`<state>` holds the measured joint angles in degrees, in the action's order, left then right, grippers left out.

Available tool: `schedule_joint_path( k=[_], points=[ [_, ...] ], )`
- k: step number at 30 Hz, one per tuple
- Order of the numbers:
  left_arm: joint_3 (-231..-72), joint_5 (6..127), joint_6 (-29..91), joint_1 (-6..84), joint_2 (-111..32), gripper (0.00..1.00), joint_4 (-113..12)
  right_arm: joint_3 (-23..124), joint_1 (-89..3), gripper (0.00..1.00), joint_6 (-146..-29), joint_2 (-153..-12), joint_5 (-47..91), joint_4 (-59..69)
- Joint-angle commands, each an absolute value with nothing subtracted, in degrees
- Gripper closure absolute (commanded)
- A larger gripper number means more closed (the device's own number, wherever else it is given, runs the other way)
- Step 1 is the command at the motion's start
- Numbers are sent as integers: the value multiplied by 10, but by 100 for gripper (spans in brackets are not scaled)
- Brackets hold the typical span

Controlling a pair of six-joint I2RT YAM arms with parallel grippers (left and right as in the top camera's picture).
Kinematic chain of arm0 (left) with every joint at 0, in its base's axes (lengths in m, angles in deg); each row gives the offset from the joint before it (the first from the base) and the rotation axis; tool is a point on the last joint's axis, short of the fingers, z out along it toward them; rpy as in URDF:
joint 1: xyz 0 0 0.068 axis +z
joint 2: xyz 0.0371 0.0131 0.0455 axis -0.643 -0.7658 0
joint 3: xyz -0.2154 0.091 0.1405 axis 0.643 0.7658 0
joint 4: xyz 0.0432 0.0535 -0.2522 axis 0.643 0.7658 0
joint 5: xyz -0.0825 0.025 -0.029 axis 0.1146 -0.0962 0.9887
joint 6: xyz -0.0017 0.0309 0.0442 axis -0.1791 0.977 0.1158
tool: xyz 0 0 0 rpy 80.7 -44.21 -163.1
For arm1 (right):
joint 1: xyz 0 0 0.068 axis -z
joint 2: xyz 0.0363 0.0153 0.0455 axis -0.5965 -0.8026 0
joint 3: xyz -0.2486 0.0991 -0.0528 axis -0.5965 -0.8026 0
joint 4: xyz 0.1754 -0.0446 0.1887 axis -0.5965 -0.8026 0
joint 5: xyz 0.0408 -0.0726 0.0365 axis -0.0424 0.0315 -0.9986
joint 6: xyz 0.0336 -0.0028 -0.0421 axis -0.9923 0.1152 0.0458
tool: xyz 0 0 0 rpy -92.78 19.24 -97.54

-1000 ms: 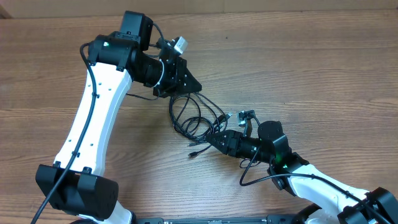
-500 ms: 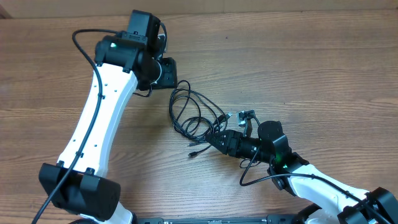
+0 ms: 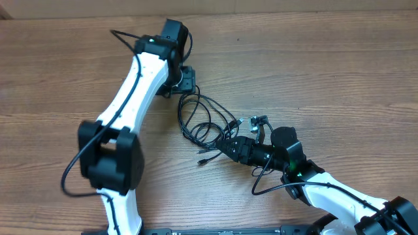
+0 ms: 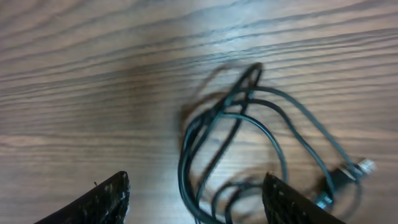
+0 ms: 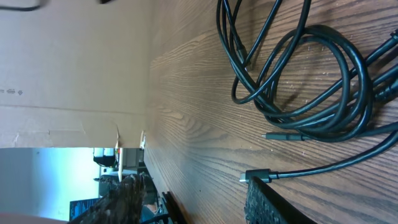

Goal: Untangle cables

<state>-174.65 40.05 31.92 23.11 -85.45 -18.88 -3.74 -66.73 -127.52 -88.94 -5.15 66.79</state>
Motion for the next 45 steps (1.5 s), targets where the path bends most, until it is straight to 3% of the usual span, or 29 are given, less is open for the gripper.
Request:
schedule_joint_path(
  k=[1, 12, 14, 16, 18, 19, 27, 29, 35, 40, 45],
  points=[
    [-1752, 393, 320, 226, -888, 32, -194, -35, -669, 48, -1271, -887, -45, 670],
    [-1752, 391, 320, 226, -925, 37, -239, -35, -669, 48, -1271, -887, -30, 642],
    [-1752, 390, 320, 226, -926, 50, -243, -35, -669, 48, -1271, -887, -30, 636],
    [-1752, 390, 320, 226, -926, 77, -244, -35, -669, 48, -1271, -887, -30, 634],
    [-1752, 388, 320, 226, -927, 89, -244, -35, -669, 48, -1271, -887, -30, 634],
    [-1751, 388, 320, 226, -927, 91, -244, -35, -669, 48, -1271, -887, -31, 634],
    [-1751, 386, 321, 226, -927, 67, -242, -35, -669, 49, -1271, -887, -31, 634],
    [-1751, 387, 322, 226, -928, 67, -240, -35, -669, 49, -1271, -887, -31, 634],
    [-1751, 388, 322, 226, -931, 80, -237, -35, -669, 49, -1271, -887, -30, 634],
    [-1751, 388, 322, 226, -931, 76, -233, -35, -669, 49, -1271, -887, -30, 634],
    [-1744, 388, 322, 226, -931, 77, -236, -35, -669, 49, -1271, -887, -30, 634]
  ],
)
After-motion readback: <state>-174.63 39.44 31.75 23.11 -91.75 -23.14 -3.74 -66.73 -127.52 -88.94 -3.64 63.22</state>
